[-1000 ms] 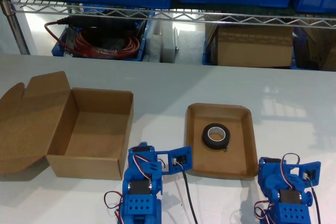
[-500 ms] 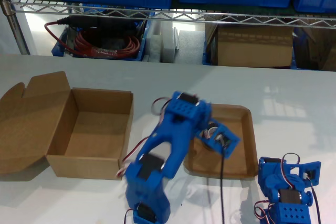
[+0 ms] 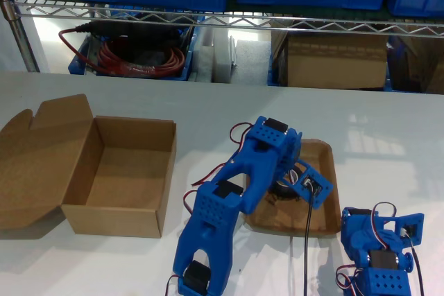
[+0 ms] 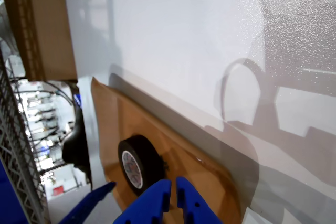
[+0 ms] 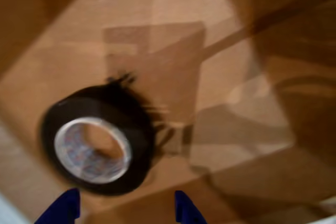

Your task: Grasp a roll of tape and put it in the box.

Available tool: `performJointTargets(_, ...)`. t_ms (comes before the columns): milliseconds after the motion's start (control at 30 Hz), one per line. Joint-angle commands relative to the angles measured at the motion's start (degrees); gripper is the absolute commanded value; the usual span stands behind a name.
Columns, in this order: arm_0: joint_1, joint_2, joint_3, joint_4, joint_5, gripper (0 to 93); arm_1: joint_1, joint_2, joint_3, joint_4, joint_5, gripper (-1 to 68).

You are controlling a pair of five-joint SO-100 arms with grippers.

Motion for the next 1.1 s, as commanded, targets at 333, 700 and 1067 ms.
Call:
performJointTargets(333,0.53,-7.03,-5.98,-0.97,-2.72,22.9,-0.18,0.35,0.79,-0.26,0.18,0.3)
performJointTargets(700,2.02,-13.27,-10.99,-3.78,-5.1,-0.4,-0.18,0.35,0.79,-0.26,0.18,0.3)
performJointTargets(1067,0.97,-9.49,-10.99,-3.96,-4.39,-0.4,-0.18,0.35,0.79,-0.26,0.18,0.3)
